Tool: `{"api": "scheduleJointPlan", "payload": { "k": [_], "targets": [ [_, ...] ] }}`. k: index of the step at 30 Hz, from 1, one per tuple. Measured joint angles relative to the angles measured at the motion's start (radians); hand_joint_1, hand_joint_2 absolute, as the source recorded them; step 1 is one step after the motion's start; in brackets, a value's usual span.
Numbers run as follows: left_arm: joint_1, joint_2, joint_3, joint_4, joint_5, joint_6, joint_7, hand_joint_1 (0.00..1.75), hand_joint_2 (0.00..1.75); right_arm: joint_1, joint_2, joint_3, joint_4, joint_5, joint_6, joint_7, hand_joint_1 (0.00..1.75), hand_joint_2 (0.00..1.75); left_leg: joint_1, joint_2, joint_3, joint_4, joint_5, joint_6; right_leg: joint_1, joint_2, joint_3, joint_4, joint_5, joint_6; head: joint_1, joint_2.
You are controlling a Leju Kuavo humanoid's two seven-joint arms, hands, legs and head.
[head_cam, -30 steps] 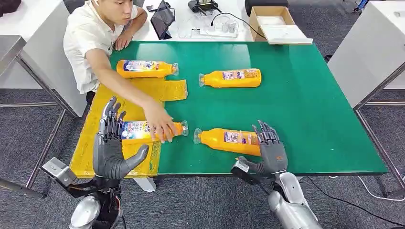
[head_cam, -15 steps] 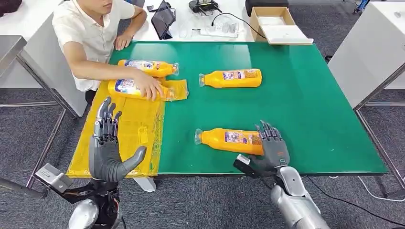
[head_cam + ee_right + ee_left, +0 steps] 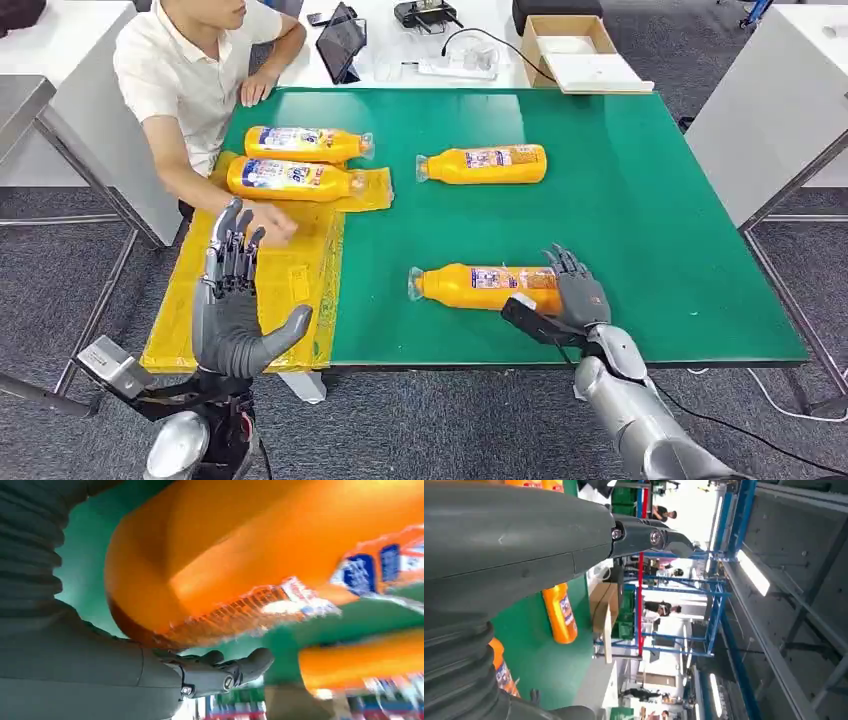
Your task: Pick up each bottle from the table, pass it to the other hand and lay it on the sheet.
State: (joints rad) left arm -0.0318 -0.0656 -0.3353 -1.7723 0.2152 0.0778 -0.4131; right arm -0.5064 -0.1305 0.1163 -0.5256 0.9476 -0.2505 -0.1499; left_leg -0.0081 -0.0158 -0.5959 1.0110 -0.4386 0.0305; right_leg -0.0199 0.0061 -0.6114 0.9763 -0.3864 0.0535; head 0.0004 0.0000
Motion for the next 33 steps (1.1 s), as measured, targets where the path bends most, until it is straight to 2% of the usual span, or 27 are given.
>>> {"api": "scheduleJointPlan", "payload": {
  "k": [5,11,16,28,33],
  "targets": [
    [-0.024,0.0,-0.015,0.016,0.008,-0.016,0.004,0.0,1.75,-0.036,-0.006,0.0,0.051,0.002,0.069,-0.006,1.75,1.75,0.0,0.0,0.004,0.0,-0.001,0.001,0.0,0.0,0.004,-0.001,0.0,0.0,0.0,0.0],
    [-0.043,0.0,-0.033,0.034,0.026,-0.048,0.007,0.0,1.75,-0.067,-0.009,0.0,0.078,-0.01,0.142,-0.085,1.75,1.75,0.0,0.0,0.007,0.0,0.0,0.001,0.0,0.0,0.007,-0.001,0.001,0.001,0.0,0.0],
    [-0.055,0.0,-0.039,0.05,0.032,-0.058,0.01,0.0,1.75,-0.069,-0.009,0.002,0.085,-0.018,0.141,-0.128,1.75,1.75,0.0,0.001,0.008,0.0,-0.001,0.001,0.001,0.001,0.007,-0.001,0.001,0.001,0.0,0.0],
    [-0.022,-0.027,-0.039,0.099,0.054,0.042,0.045,0.0,1.75,0.0,0.02,-0.01,0.059,-0.132,-0.038,-0.267,1.75,1.75,0.0,0.001,0.003,0.0,0.0,0.001,0.0,0.001,0.004,-0.001,0.001,0.001,0.0,0.0],
    [0.05,-0.066,-0.034,0.115,0.157,0.084,0.045,0.0,1.75,0.103,0.064,-0.047,-0.085,-0.316,-0.113,-0.359,1.75,1.75,0.0,-0.001,-0.002,0.0,0.0,0.001,0.0,0.0,0.0,0.0,0.001,0.001,0.0,0.0]
  ]
}}
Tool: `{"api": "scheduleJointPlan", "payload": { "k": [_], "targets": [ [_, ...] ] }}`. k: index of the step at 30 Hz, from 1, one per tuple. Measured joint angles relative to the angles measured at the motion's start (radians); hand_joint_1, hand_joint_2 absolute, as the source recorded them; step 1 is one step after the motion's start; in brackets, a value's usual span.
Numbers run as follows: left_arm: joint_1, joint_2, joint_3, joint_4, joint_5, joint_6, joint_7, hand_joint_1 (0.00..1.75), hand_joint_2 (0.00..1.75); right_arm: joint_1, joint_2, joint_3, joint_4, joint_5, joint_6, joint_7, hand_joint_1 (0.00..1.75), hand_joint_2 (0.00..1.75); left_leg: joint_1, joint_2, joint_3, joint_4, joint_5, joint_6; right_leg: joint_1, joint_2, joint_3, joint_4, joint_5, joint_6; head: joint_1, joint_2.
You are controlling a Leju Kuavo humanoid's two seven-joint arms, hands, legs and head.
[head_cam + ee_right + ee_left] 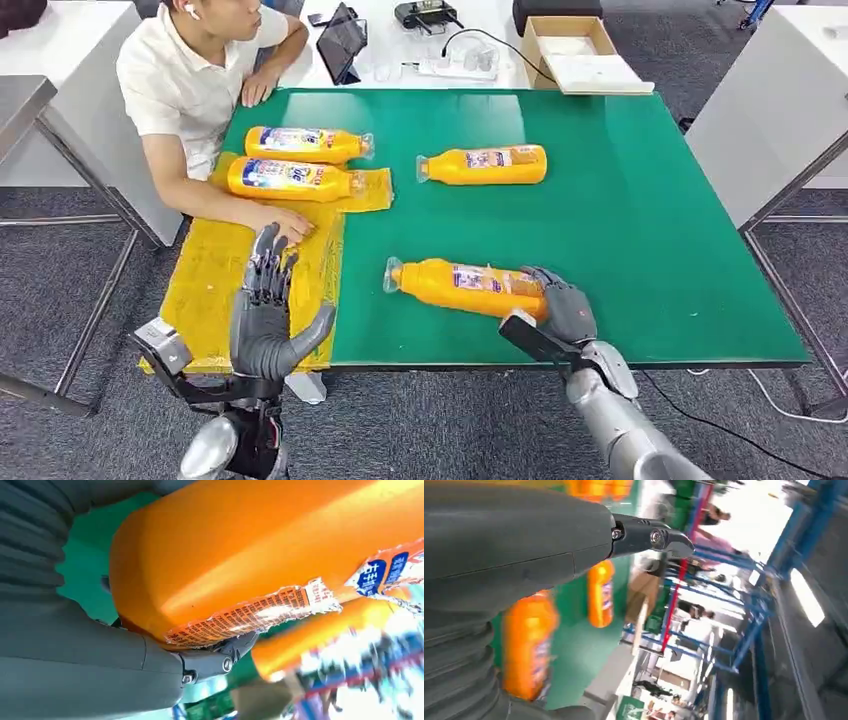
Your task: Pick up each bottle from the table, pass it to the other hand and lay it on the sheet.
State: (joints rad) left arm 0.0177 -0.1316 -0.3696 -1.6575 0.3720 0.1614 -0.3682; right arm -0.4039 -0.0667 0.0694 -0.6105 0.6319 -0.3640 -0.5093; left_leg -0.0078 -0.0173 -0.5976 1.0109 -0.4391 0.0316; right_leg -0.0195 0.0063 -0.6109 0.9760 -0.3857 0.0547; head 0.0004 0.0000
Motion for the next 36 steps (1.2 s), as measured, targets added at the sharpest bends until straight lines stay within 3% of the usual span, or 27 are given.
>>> {"api": "scheduleJointPlan", "payload": {
  "k": [5,12,21,26,32,36],
  "targets": [
    [0.064,-0.019,0.001,0.0,0.032,0.056,-0.02,0.0,1.75,0.126,0.049,-0.007,-0.251,-0.142,-0.018,0.003,1.75,1.75,0.0,0.0,-0.004,0.0,-0.001,0.0,0.0,0.0,-0.004,0.0,-0.001,0.0,0.0,0.0],
    [0.086,-0.019,0.002,0.0,0.021,0.091,-0.019,0.0,1.75,0.201,0.08,-0.004,-0.413,-0.174,-0.038,0.007,1.75,1.75,0.0,0.0,-0.004,0.0,-0.001,0.0,0.0,0.0,-0.005,0.0,-0.001,0.0,0.0,0.0],
    [0.086,-0.019,-0.024,-0.001,0.001,0.091,0.005,0.0,1.75,0.206,0.095,0.005,-0.421,-0.178,-0.048,0.009,1.75,1.75,0.0,0.0,-0.004,0.0,0.0,0.0,-0.001,0.0,-0.004,0.0,-0.001,0.0,0.0,0.0],
    [0.086,-0.007,-0.051,-0.001,0.031,0.014,0.041,0.0,1.75,0.206,0.112,0.029,-0.421,-0.19,0.004,-0.026,1.75,1.75,0.0,0.001,-0.004,0.0,-0.001,0.0,0.0,0.0,-0.005,0.0,-0.001,0.0,0.0,0.0],
    [0.081,0.002,-0.071,0.0,0.136,-0.136,0.076,0.0,1.75,0.206,0.163,0.16,-0.413,-0.196,0.1,-0.075,1.75,1.75,0.001,0.001,-0.004,0.0,-0.001,0.0,0.0,0.0,-0.005,0.0,-0.001,0.0,0.0,0.0],
    [0.077,0.003,-0.073,0.0,0.153,-0.159,0.086,0.0,1.75,0.206,0.187,0.233,-0.4,-0.206,0.111,-0.092,1.75,1.75,0.001,0.001,-0.004,0.0,0.0,0.0,0.0,0.0,-0.005,0.0,-0.001,0.0,0.0,0.0]
  ]
}}
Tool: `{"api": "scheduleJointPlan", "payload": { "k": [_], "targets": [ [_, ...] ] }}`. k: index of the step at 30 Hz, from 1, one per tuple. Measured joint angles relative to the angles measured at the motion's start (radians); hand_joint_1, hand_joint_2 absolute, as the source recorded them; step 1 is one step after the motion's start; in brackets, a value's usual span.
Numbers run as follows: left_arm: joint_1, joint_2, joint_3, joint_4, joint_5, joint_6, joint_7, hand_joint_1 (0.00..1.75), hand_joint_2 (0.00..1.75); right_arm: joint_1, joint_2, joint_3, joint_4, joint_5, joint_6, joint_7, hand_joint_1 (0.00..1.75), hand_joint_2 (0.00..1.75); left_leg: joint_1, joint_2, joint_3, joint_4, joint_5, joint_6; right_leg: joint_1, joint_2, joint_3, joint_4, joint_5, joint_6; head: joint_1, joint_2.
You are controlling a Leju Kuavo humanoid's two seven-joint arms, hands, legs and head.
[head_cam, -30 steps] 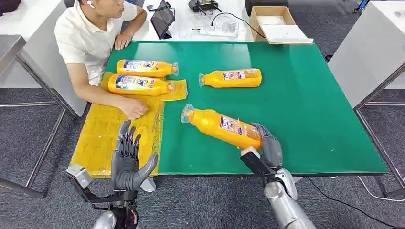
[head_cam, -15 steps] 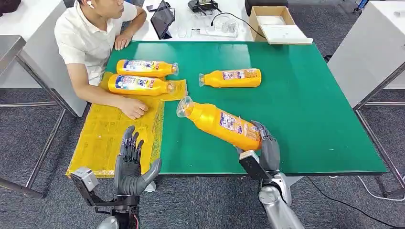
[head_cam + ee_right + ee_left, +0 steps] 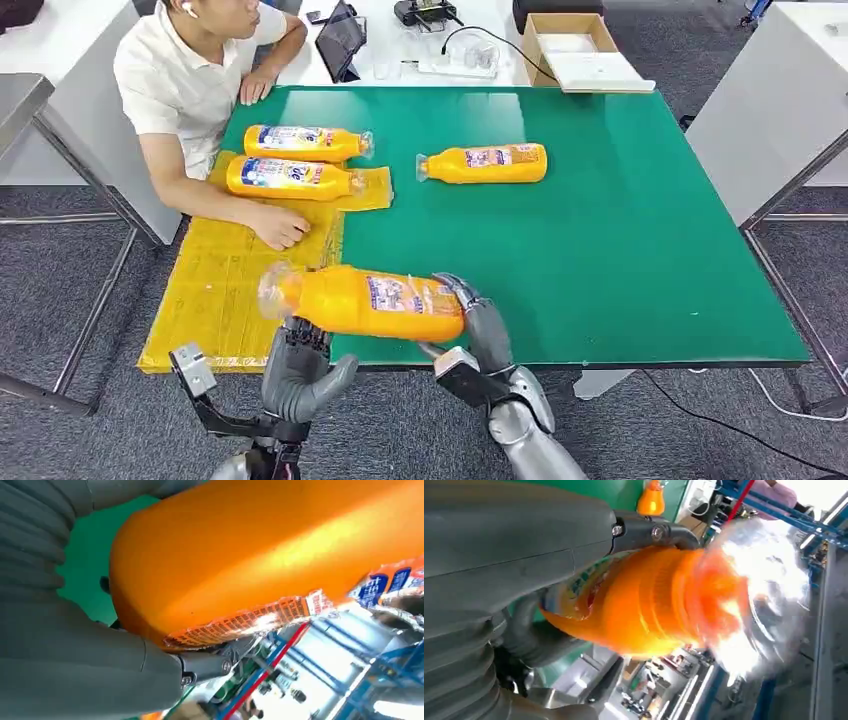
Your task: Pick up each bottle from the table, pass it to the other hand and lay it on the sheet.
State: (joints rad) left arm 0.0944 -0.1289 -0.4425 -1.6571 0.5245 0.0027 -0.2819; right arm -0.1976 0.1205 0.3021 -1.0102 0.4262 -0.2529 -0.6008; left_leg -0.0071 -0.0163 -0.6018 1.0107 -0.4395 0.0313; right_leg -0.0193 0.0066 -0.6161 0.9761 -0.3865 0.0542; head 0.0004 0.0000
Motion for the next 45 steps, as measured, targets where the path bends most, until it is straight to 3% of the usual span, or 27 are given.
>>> {"api": "scheduleJointPlan", "payload": {
  "k": [15,16,17,18,21,22,23,24,25,26,34,40,45],
  "targets": [
    [-0.016,0.0,0.001,0.016,0.05,-0.033,0.004,0.0,1.75,0.013,0.011,0.077,0.007,-0.093,0.089,-0.033,1.75,1.75,0.0,0.0,0.0,0.0,0.0,0.0,0.0,0.0,0.0,0.0,0.0,0.0,0.0,0.0],
    [-0.017,0.0,0.002,0.016,0.041,-0.033,-0.006,0.07,1.75,0.013,0.011,0.079,0.01,-0.101,0.098,-0.03,1.75,1.75,0.0,0.0,0.0,0.0,0.0,0.0,0.0,0.0,0.0,0.0,0.0,0.0,0.0,0.0],
    [-0.018,-0.001,0.002,0.014,0.027,-0.03,-0.022,1.55,1.75,0.013,0.013,0.082,0.016,-0.107,0.114,-0.03,1.75,1.75,0.0,0.0,0.0,0.0,0.0,0.0,0.0,0.0,0.0,0.0,0.0,0.0,0.0,0.0],
    [-0.021,-0.001,0.002,0.012,0.008,-0.019,-0.036,1.75,1.75,0.013,0.015,0.086,0.023,-0.112,0.126,-0.03,1.75,1.75,0.0,0.0,0.0,0.0,0.0,0.0,0.0,0.0,0.0,0.0,0.0,0.0,0.0,0.0],
    [-0.035,-0.004,0.001,0.007,-0.07,0.026,-0.07,1.75,1.75,0.013,0.031,0.107,0.055,-0.122,0.165,-0.03,1.75,1.75,0.0,0.0,0.0,0.0,0.0,0.0,0.0,0.0,0.0,0.0,0.0,0.0,0.0,0.0],
    [-0.04,-0.004,0.0,0.007,-0.085,0.04,-0.072,1.75,1.75,0.013,0.037,0.115,0.062,-0.124,0.178,-0.03,1.64,1.75,0.0,0.0,0.0,0.0,0.0,0.0,0.0,0.0,0.0,0.0,0.0,0.0,0.0,0.0],
    [-0.044,-0.006,-0.002,0.007,-0.093,0.049,-0.076,1.75,1.75,0.013,0.042,0.125,0.071,-0.129,0.189,-0.03,1.4,1.75,0.0,0.0,0.0,0.0,0.0,0.0,0.0,0.0,0.0,0.0,0.0,0.0,0.0,0.0],
    [-0.048,-0.008,-0.005,0.007,-0.097,0.053,-0.08,1.75,1.75,0.013,0.047,0.131,0.075,-0.132,0.195,-0.031,0.3,1.75,0.0,0.0,0.0,0.0,0.0,0.0,0.0,0.0,0.0,0.0,0.0,0.0,0.0,0.0],
    [-0.05,-0.008,-0.006,0.007,-0.097,0.056,-0.085,1.75,1.75,0.012,0.05,0.136,0.079,-0.135,0.199,-0.031,0.0,1.75,0.0,0.0,0.0,0.0,0.0,0.0,0.0,0.0,0.0,0.0,0.0,0.0,0.0,0.0],
    [-0.051,-0.008,-0.006,0.007,-0.098,0.056,-0.091,1.75,1.75,0.012,0.051,0.142,0.081,-0.139,0.204,-0.031,0.0,0.0,0.0,0.0,0.0,0.0,0.0,0.0,0.0,0.0,0.0,0.0,0.0,0.0,0.0,0.0],
    [-0.053,-0.008,0.009,0.007,-0.092,0.036,-0.119,1.75,1.75,0.016,0.036,0.226,0.094,-0.14,0.337,-0.023,0.0,0.0,0.0,0.0,0.0,0.0,0.0,0.0,0.0,0.0,0.0,0.0,0.0,0.0,0.0,0.0],
    [-0.048,-0.008,0.012,0.016,-0.096,-0.004,-0.108,1.75,1.75,0.036,0.018,0.246,0.062,-0.139,0.309,-0.047,0.0,0.0,-0.001,0.0,0.0,0.0,0.0,0.0,0.0,0.0,0.0,0.0,0.0,0.0,0.0,0.0],
    [-0.047,-0.004,0.021,0.022,-0.124,0.012,-0.079,1.75,1.75,0.086,-0.003,0.245,-0.043,-0.11,0.203,-0.061,0.0,0.0,0.0,0.0,0.0,0.0,0.0,0.0,0.0,0.0,0.0,0.0,0.0,0.0,0.0,0.0]
  ]
}}
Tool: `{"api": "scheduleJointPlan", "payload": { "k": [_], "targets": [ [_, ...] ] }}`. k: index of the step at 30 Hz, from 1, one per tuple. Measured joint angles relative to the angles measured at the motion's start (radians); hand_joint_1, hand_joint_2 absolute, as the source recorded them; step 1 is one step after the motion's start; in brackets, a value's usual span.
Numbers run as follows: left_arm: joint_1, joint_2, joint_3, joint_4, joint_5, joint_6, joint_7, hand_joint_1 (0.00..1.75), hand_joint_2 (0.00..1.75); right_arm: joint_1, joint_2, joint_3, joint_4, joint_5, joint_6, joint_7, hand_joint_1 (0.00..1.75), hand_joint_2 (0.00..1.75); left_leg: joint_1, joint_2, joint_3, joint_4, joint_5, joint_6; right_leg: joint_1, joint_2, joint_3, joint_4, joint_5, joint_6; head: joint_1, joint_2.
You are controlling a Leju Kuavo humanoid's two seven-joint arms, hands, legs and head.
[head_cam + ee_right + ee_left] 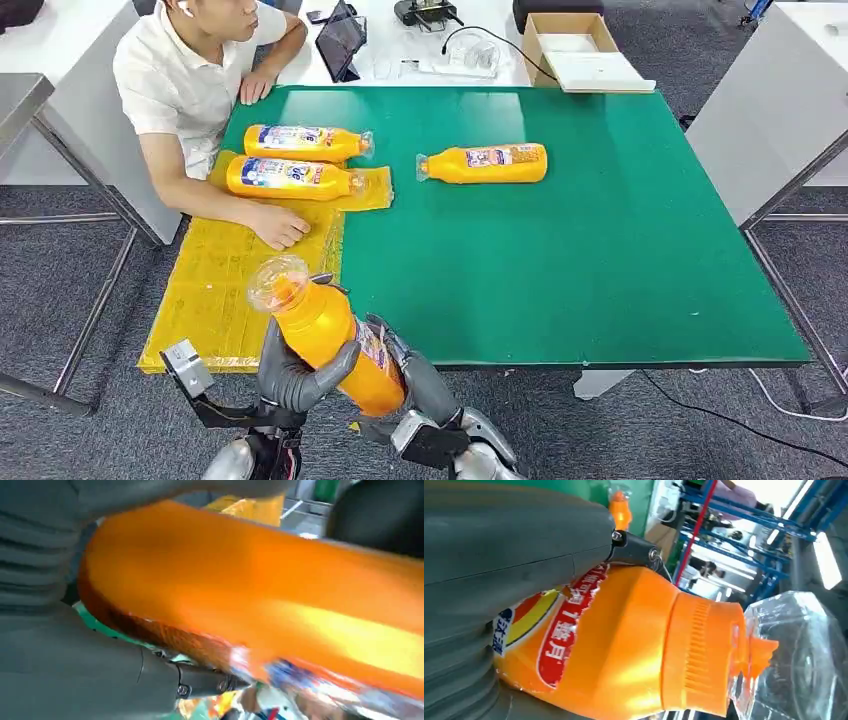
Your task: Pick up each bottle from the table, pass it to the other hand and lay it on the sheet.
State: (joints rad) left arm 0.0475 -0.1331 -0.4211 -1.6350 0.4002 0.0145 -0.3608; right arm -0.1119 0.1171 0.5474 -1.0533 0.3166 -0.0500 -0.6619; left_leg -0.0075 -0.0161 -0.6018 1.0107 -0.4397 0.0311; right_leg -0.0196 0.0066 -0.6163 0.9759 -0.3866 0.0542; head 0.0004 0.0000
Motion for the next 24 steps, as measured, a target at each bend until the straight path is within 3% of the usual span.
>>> {"api": "scheduleJointPlan", "payload": {
  "k": [8,17,24],
  "targets": [
    [0.001,0.017,0.034,0.0,-0.036,0.031,0.022,1.75,1.75,0.066,-0.021,-0.027,-0.125,0.005,-0.06,-0.002,0.0,0.0,0.0,0.0,0.0,0.0,0.0,0.0,0.0,0.0,0.0,0.0,0.0,0.0,0.0,0.0],
    [-0.011,0.064,0.138,0.014,-0.467,0.392,0.019,1.75,1.75,0.156,-0.053,-0.197,-0.252,0.108,-0.352,0.01,0.0,0.0,0.0,0.0,0.0,0.0,0.0,0.0,0.0,0.0,0.0,0.0,0.0,0.0,0.0,0.0],
    [-0.02,0.08,0.176,0.012,-0.89,0.596,0.016,1.75,1.75,0.188,-0.061,-0.334,-0.29,0.175,-0.429,0.013,0.0,0.0,0.0,0.0,0.0,0.0,0.0,0.0,0.0,0.0,0.0,0.0,0.0,0.0,0.0,0.0]
  ]
}}
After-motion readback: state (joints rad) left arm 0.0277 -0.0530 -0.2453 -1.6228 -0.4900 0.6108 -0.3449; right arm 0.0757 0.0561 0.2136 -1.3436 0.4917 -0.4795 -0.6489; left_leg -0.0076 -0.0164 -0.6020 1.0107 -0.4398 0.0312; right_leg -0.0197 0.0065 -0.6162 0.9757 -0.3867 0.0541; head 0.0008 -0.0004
